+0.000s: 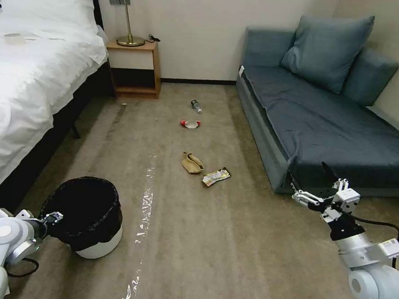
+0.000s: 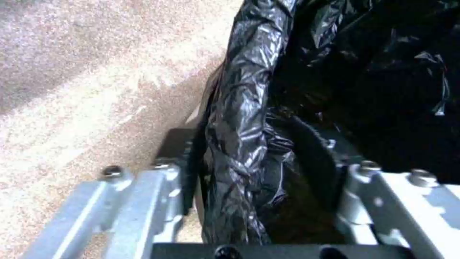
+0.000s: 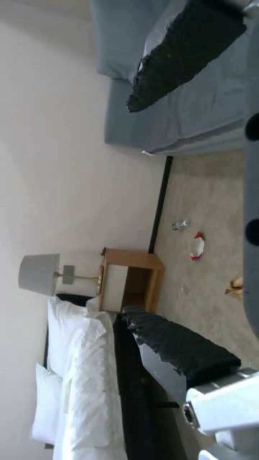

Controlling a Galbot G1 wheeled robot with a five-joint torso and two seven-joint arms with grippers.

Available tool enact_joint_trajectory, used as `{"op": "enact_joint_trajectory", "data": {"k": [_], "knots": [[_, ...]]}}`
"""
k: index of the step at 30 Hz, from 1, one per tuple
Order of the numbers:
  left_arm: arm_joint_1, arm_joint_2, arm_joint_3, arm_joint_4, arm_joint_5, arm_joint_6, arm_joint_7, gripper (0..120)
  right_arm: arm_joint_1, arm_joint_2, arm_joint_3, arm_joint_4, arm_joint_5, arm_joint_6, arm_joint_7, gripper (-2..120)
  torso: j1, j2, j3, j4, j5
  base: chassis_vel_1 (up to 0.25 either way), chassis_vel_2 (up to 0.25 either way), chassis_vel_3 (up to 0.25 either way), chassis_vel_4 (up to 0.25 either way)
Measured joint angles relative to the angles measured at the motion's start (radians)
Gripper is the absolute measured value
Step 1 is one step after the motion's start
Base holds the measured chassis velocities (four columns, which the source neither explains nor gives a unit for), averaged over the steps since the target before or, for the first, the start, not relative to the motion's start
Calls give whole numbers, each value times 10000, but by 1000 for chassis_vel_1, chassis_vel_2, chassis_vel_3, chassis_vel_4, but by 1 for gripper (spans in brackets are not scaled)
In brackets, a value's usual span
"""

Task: Pick up the trash bin, then pick up the garbage on the floor and place it into the trash bin.

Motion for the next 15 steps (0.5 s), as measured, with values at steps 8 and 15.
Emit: {"op": "enact_joint_trajectory", "data": {"k": [8, 15], "knots": [[89, -2, -10, -60, -57, 46, 15, 15, -66, -6, 15, 110, 4, 17, -6, 100, 0, 0, 0, 1, 0, 0, 0, 0, 0], [156, 11, -35, -98, -138, 96, 84, 1, -105, -14, 34, 155, 5, 35, -15, 100, 0, 0, 0, -3, 0, 0, 0, 0, 0]]}}
